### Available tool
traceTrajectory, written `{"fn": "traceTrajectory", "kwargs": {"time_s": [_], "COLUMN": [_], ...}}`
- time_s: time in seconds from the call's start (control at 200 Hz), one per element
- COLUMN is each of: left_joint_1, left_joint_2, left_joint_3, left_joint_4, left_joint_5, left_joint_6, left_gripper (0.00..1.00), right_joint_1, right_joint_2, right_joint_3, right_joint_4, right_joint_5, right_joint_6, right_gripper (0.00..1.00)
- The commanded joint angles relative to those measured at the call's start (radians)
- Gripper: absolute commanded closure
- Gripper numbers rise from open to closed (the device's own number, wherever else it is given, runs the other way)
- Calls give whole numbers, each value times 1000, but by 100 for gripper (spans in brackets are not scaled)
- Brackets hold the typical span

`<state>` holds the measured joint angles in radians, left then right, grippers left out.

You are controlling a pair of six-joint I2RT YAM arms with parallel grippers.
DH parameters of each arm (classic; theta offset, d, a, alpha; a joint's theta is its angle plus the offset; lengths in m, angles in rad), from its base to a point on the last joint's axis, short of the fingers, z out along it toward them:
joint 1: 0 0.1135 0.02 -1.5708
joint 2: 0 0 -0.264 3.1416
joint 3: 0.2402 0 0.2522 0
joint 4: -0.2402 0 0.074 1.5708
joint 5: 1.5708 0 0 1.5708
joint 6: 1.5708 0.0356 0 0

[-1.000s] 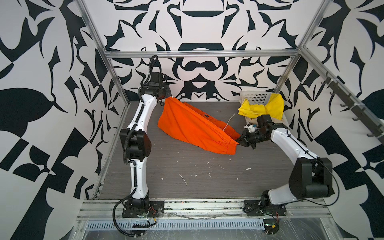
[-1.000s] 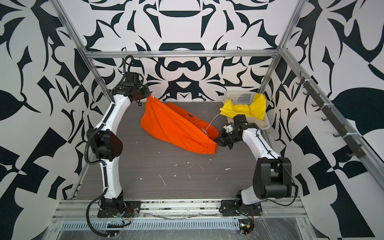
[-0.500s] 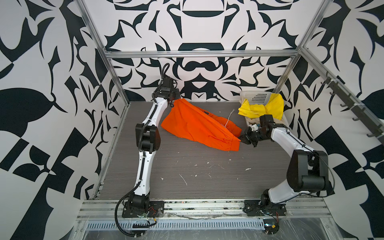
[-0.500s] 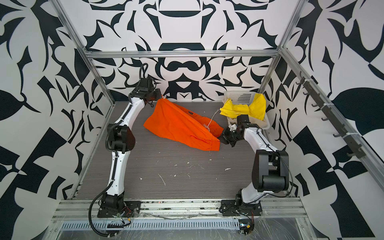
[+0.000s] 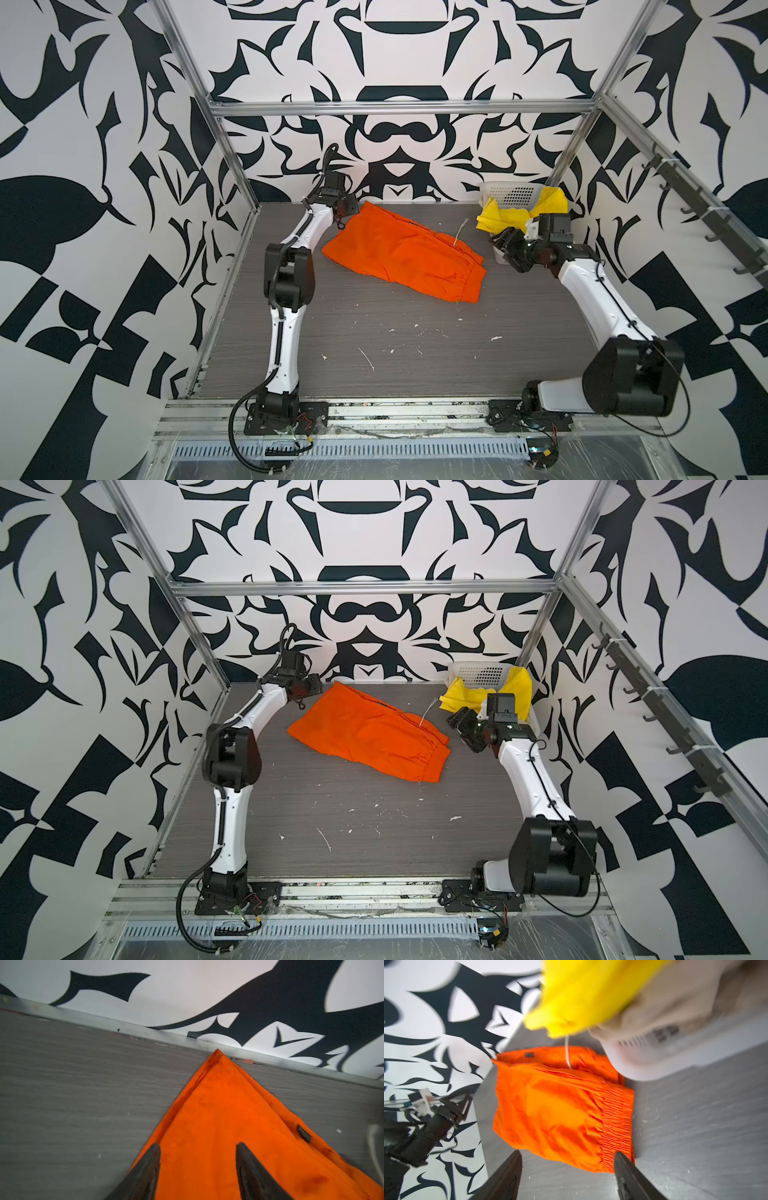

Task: Fold and stack the shorts

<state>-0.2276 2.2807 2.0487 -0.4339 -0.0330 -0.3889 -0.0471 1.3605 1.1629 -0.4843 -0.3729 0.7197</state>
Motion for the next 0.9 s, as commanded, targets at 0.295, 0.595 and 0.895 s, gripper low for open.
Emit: {"fn": "traceTrajectory", "kwargs": {"time_s": [0.295,0.595,0.895], "left_joint_1": [-29,-29,-29], "left_joint_2": [-67,-166,-506], "left_joint_3": [-317,-570,-1037], "left_joint_4": [105,62,56], "left_joint_5": [168,94,42], "left_joint_6": [-184,-224,-329], "left_gripper": [46,47,47], "right_joint_1": [331,336,385], "right_joint_2": [193,392,213], "right_joint_3": [-43,-100,-385], "right_joint_4": [152,246,216], "right_joint_5": [79,81,39], "right_joint_6": [-98,-108,-64], "right_gripper": [31,33,36]}}
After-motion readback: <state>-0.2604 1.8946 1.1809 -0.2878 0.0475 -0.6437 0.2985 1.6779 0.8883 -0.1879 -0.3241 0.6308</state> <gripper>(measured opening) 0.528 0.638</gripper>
